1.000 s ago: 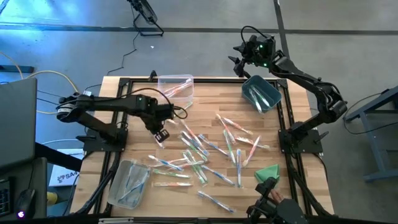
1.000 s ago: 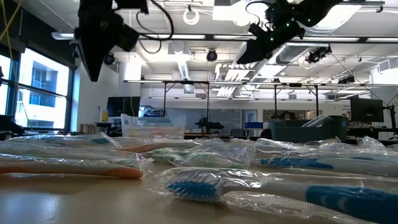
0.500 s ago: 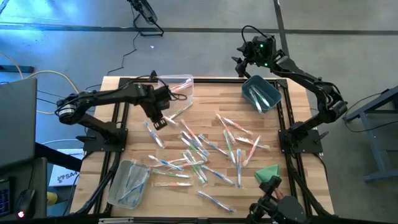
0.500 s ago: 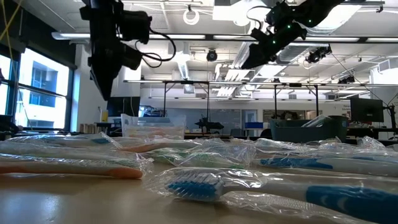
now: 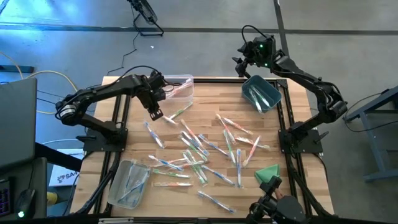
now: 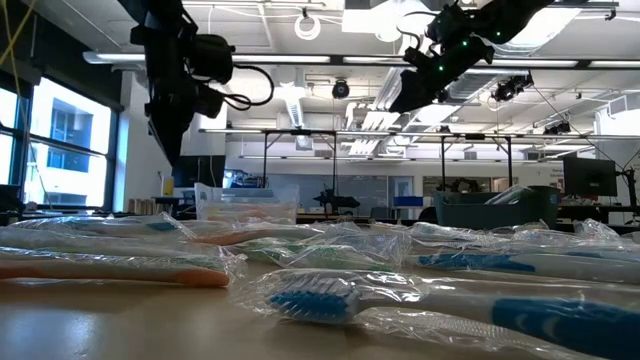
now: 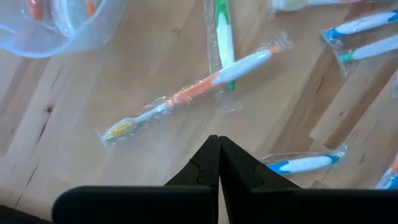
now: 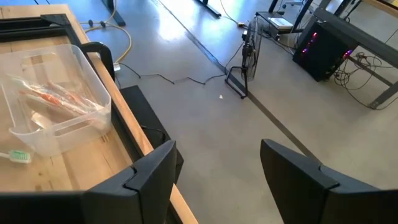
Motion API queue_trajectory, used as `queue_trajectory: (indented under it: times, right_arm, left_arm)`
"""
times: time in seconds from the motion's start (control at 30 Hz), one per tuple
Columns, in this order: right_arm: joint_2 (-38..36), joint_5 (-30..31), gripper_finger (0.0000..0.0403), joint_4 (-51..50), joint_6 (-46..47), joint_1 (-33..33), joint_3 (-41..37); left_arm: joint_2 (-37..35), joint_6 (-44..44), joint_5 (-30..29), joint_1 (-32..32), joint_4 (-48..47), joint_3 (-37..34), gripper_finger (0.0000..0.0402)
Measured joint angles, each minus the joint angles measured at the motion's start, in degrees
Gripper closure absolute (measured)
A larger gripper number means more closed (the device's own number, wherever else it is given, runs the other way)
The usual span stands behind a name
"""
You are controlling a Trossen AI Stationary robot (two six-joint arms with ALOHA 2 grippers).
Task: Pick & Place Toothbrushes
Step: Put the orange toothbrush into the transparent bin
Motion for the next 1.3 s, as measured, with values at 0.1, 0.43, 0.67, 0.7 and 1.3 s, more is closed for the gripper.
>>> queue_trajectory:
  times: [0.1,0.43,0.67,0.7,1.3]
  right_arm:
    - [0.0,0.0,0.0176,0.02,0.0,0.0,-0.01]
    - [0.0,-0.02,0.0176,0.02,0.01,0.0,-0.01]
    - [0.0,-0.02,0.0176,0.02,0.02,0.0,-0.01]
    - [0.0,-0.02,0.0176,0.04,0.02,0.0,-0.01]
    - [0.0,-0.04,0.0176,-2.07,1.18,0.0,-0.01]
  left_arm:
    - [0.0,0.44,0.21,-0.08,0.18,0.0,0.0401]
    - [0.0,1.75,0.37,-0.08,1.23,-0.02,0.0401]
    - [0.15,1.99,0.36,-0.08,4.96,-0.02,0.0401]
    - [0.37,2.19,0.35,-0.08,5.13,-0.02,0.0401]
    - [1.36,3.21,0.35,-0.08,7.32,-0.02,0.0401]
